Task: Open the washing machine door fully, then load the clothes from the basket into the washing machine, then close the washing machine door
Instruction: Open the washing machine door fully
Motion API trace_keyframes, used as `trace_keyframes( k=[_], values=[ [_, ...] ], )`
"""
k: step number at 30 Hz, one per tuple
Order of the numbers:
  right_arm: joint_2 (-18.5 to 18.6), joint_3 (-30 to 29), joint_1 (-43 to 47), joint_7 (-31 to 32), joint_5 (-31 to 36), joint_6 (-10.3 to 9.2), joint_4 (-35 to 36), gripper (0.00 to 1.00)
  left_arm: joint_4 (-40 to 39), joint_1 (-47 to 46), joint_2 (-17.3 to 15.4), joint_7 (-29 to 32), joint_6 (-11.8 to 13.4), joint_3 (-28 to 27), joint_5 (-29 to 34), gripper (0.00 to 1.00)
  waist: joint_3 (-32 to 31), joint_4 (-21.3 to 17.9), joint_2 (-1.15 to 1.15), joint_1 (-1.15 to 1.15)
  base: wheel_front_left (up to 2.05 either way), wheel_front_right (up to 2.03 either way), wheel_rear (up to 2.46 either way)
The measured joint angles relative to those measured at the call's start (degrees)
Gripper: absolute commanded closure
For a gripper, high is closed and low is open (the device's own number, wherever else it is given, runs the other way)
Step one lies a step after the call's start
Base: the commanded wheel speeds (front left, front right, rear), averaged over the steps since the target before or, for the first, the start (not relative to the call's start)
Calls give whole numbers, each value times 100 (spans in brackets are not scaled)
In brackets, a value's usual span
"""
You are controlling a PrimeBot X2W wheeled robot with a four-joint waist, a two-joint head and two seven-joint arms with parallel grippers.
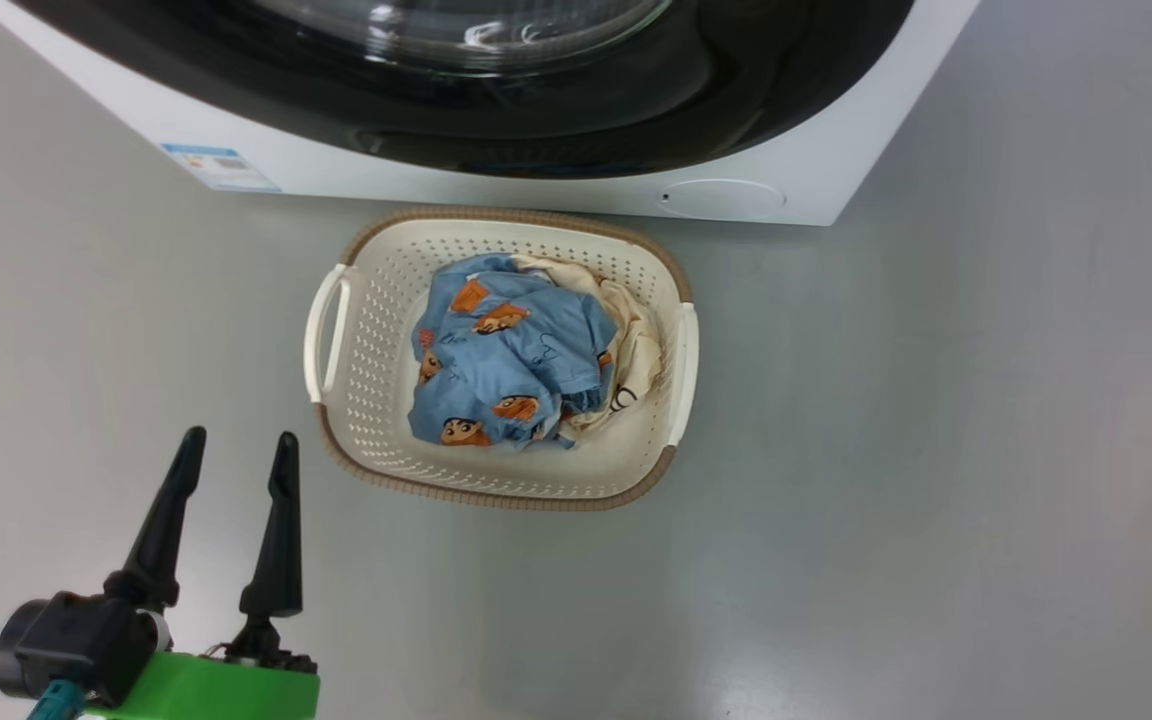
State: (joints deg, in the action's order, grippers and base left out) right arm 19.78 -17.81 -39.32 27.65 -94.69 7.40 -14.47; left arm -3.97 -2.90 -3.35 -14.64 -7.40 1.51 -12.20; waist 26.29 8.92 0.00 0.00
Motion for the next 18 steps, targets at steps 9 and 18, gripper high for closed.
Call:
trace_keyframes(
  k=[9, 18],
  values=[
    [-38, 277, -381, 363, 248, 0, -101, 100, 10, -84, 64, 0, 0, 11, -15, 0, 88, 238, 0, 0, 0, 0, 0],
    [-15, 538, -736, 533, 456, 0, -224, 100, 34, -83, 79, 0, 0, 121, -24, 0, 94, 455, 0, 0, 0, 0, 0]
  ],
)
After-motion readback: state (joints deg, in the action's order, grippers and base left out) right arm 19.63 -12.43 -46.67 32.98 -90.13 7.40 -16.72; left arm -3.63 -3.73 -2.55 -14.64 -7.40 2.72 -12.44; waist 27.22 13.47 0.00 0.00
